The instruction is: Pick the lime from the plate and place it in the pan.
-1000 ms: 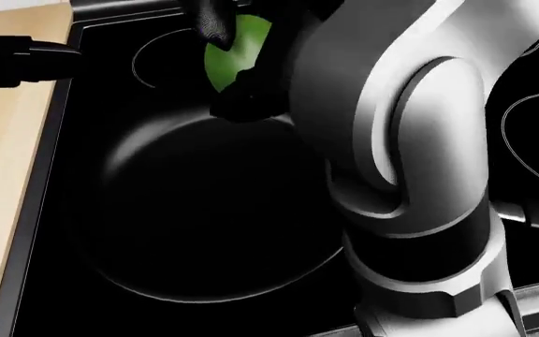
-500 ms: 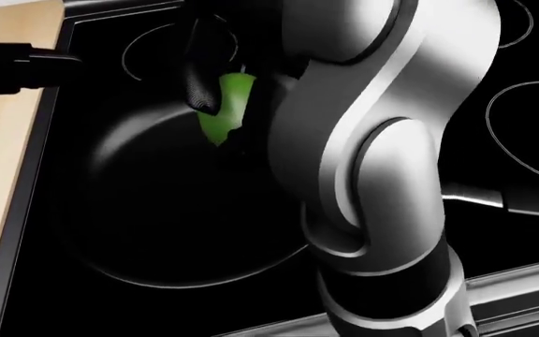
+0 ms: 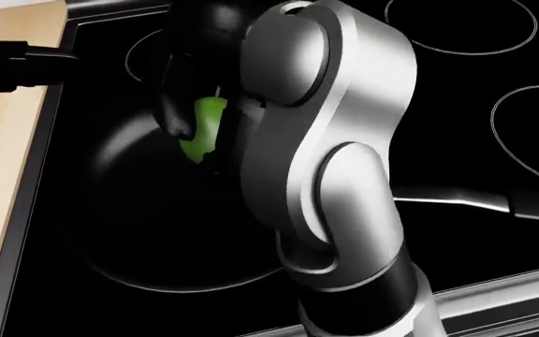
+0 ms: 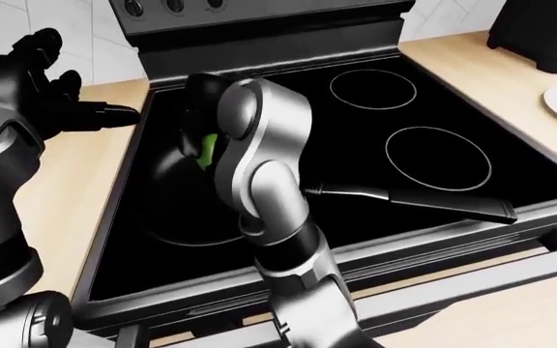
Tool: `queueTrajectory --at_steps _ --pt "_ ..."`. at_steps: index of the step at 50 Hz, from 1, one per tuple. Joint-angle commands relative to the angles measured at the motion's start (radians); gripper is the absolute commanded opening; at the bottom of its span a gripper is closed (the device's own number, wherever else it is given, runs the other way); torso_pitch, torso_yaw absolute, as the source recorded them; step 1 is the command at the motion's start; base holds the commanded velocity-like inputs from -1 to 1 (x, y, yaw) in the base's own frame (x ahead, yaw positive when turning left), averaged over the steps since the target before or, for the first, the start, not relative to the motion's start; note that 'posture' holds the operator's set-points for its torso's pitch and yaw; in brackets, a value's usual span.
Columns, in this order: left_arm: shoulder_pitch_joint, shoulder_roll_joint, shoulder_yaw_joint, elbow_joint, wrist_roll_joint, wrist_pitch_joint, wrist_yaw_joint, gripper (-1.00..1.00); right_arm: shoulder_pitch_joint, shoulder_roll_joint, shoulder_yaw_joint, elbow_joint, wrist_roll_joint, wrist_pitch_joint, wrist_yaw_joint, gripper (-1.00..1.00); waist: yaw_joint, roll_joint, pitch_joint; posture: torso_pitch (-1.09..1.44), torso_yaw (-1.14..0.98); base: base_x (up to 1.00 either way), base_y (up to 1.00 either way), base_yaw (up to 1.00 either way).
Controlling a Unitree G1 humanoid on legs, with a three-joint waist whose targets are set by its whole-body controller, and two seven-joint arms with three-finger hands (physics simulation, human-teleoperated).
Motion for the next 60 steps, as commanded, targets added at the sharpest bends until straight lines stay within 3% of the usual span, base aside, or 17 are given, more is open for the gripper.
queueTrajectory --at_steps 1,41,53,60 --pt "-0.035 0.016 0.012 -0.027 0.004 -0.028 0.003 1.00 -0.028 0.008 0.003 -0.030 -0.003 -0.012 -0.024 -1.00 -0.001 0.006 -0.031 0.00 0.00 0.00 0.00 0.00" --pt "-0.027 0.017 0.016 -0.034 0.000 -0.024 0.006 1.00 0.082 0.078 0.039 0.023 0.001 -0.072 -0.105 -1.00 -0.003 0.014 -0.033 0.00 0.00 0.00 0.00 0.00" --pt "-0.021 0.017 0.017 -0.034 -0.003 -0.027 0.009 1.00 0.109 0.084 0.045 0.033 0.000 -0.086 -0.117 -0.87 -0.002 0.014 -0.036 0.00 0.00 0.00 0.00 0.00" --pt "-0.013 0.015 0.016 -0.031 -0.003 -0.039 0.007 1.00 0.120 0.090 0.047 0.034 -0.003 -0.089 -0.123 -0.66 -0.002 0.014 -0.036 0.00 0.00 0.00 0.00 0.00"
